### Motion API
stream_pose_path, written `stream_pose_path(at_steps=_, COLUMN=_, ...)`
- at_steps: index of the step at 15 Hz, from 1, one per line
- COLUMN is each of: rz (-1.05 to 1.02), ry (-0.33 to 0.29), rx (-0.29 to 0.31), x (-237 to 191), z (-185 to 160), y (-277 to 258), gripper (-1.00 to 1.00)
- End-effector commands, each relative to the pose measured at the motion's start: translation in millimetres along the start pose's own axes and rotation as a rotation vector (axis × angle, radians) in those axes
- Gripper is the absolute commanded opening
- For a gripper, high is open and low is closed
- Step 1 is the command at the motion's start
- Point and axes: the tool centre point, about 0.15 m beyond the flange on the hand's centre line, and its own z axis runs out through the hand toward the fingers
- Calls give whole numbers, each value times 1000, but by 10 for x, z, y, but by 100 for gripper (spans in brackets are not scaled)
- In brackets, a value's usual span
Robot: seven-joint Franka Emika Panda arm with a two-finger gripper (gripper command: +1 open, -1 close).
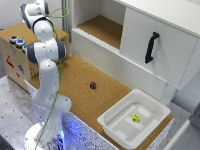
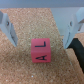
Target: Rotate the pink block 90 degrees to the right
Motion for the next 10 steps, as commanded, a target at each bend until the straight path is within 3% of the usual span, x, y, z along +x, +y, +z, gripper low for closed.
stream_pose_path(at_steps=1, rz=31, ry=18, rx=-13, x=42, z=-72, y=242, gripper=100)
stream_pose_path(at_steps=5, rz=4, ry=90, rx=17, x=79, z=-340, y=761, gripper=100)
stream_pose_path(at_steps=10, rz=-50, ry=50, rx=79, x=225, z=-179, y=1649, gripper=100)
